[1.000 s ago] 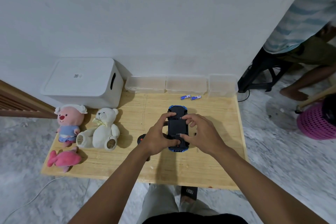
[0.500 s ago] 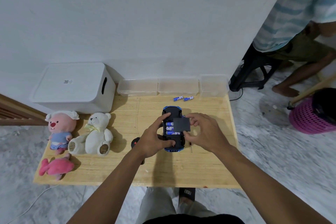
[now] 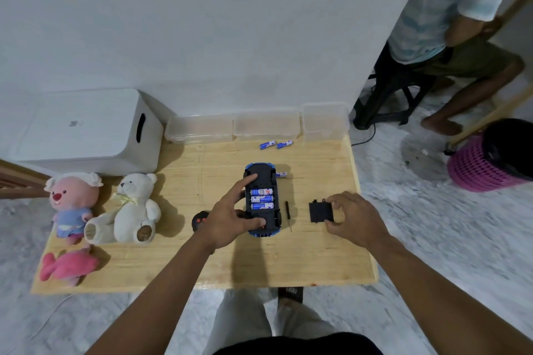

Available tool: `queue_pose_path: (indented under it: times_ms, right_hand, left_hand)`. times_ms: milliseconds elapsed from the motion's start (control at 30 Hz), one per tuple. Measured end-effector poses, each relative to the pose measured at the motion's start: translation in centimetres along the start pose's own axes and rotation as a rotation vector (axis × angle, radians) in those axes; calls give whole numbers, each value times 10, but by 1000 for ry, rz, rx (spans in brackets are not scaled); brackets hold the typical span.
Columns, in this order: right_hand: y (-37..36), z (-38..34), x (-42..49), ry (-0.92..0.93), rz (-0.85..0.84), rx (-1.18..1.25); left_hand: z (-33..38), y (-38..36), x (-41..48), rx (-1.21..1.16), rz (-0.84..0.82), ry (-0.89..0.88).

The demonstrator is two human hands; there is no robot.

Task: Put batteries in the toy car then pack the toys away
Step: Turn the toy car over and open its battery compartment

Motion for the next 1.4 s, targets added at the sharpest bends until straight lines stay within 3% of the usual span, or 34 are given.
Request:
queue_pose_path:
  times_ms: [167,267,433,633,867,1000,1200,1400]
  right_hand:
    - [26,-23,1,-158,125,192]
    - [46,-72,11,-149,178,349]
    - [54,-134,29,-218,147,244]
    - [52,-147,30,-285,201,205]
    - [44,-151,27,-485,96,538]
    - [45,-150,30,-570,123,656]
    - [57,-155,25,-479,242,789]
    - [69,-161,25,-336,199,856]
  left_hand:
    - [3,-3,0,62,10,-45]
    - [6,-8,1,109,27,-86]
    - [17,-22,3,220,71,-174]
    - [19,-26,1,224,183,-245]
    - [19,-26,-1,338,223,-285]
    - [23,-20,0,325,238,-289]
    - [31,-9,-2,274,243,-296]
    - [29,-3,-8,214,234,-279]
Point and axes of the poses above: each hand's wrist, its own x-axis towards the middle knuckle, its own y-axis out of the back of the hand, z = x × y, the point moved 6 cm from there along x, towards the middle knuckle, and after that the axes turned 10 degrees about -x, right-handed, at the moved point
